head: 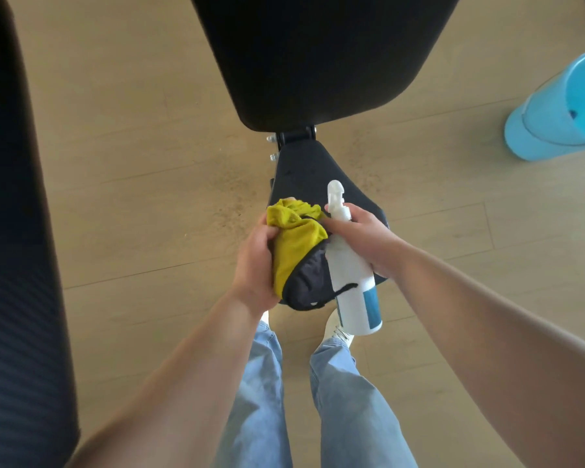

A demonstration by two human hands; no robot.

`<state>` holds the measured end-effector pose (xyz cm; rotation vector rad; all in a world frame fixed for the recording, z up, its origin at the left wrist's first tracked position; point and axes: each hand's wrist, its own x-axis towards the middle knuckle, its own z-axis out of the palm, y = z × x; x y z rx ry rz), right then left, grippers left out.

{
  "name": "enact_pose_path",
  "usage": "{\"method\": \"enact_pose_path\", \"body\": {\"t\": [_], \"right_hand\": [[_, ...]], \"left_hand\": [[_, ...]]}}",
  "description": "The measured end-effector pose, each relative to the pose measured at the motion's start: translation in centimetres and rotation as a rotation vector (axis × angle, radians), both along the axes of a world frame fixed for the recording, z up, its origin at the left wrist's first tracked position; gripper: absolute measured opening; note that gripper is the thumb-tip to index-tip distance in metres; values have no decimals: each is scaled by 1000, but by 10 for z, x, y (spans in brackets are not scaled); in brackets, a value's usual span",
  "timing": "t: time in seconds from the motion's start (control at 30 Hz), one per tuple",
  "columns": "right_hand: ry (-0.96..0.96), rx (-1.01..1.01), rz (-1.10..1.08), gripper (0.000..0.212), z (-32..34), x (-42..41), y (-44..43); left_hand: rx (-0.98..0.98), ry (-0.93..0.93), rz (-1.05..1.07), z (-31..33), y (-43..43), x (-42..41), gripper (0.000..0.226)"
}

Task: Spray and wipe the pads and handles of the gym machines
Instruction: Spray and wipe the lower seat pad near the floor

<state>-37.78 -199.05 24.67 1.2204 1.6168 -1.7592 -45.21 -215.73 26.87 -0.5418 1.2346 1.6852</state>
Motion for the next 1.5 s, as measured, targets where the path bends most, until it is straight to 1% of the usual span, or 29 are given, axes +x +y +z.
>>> {"method": "enact_pose_path", "body": {"t": [0.03,0.1,0.17,0.2,0.23,0.3,0.37,0.43,0.47,0.5,0.57,0.6,0.67,0.73,0.77,0.83,0.9,0.93,1.0,1.07,1.1,1.13,1.17,1.2,1.23,1.27,1.33,1.43,1.5], "right_hand": [[12,-69,-25,27,3,6,1],[21,-158,-50,22,7,18,3],[17,-172,-69,31,7,29,6],[15,-162,-75,35,6,33,7],[13,-143,-74,39,7,37,8],[1,-67,-50,43,5,45,9],[-34,46,-30,49,3,51,10],[-96,207,-27,57,1,56,12],[-133,285,-17,60,-1,60,14],[-165,340,-1,62,-1,63,14],[-187,385,36,64,1,71,13],[-186,397,47,63,0,76,13],[-193,414,43,60,-1,87,17],[-208,405,22,58,-3,98,20],[-217,396,8,58,-4,104,21],[-226,378,-16,59,-5,116,22],[-228,372,-26,60,-6,127,24],[-227,372,-28,59,-6,132,25],[-223,364,-32,58,-8,139,26],[-216,347,-39,56,-12,144,28],[-209,340,-48,54,-13,146,28],[-201,335,-56,53,-15,147,30],[-195,334,-62,53,-18,148,31],[-193,336,-66,54,-21,149,33],[-194,336,-72,54,-24,150,35],[-195,330,-81,55,-26,150,37],[-182,322,-95,55,-32,149,42],[-147,307,-123,53,-39,146,47],[-128,305,-131,51,-43,143,48]], "left_hand": [[-44,43,-41,0,5,3,33],[-215,229,-215,-6,9,11,29],[-363,430,-451,-13,7,19,30],[-392,485,-529,-14,6,23,33],[-400,520,-549,-15,4,26,36],[-389,602,-504,-14,2,30,41],[-473,740,-445,-18,2,32,48],[-749,866,-442,-25,5,34,54],[-900,942,-504,-28,5,37,54],[-977,1054,-612,-31,4,41,51],[-925,1309,-847,-45,2,47,40],[-886,1385,-949,-52,3,47,38],[-862,1381,-1122,-64,12,45,45],[-840,1266,-1298,-75,26,47,51],[-818,1223,-1344,-80,31,51,49],[-717,1230,-1378,-83,34,68,39],[-519,1341,-1431,-82,31,95,29],[-411,1363,-1459,-81,29,107,26],[-280,1297,-1470,-76,30,113,24],[-218,1200,-1352,-75,35,104,26],[-203,1209,-1286,-78,38,100,30],[-213,1269,-1268,-82,41,98,39],[-239,1370,-1322,-89,45,99,51],[-305,1496,-1444,-96,50,104,62],[-392,1596,-1572,-101,56,111,69],[-465,1654,-1642,-104,62,115,71],[-509,1669,-1679,-108,81,109,70],[-432,1658,-1820,-116,113,85,72],[-419,1679,-1852,-120,136,60,70]]}}
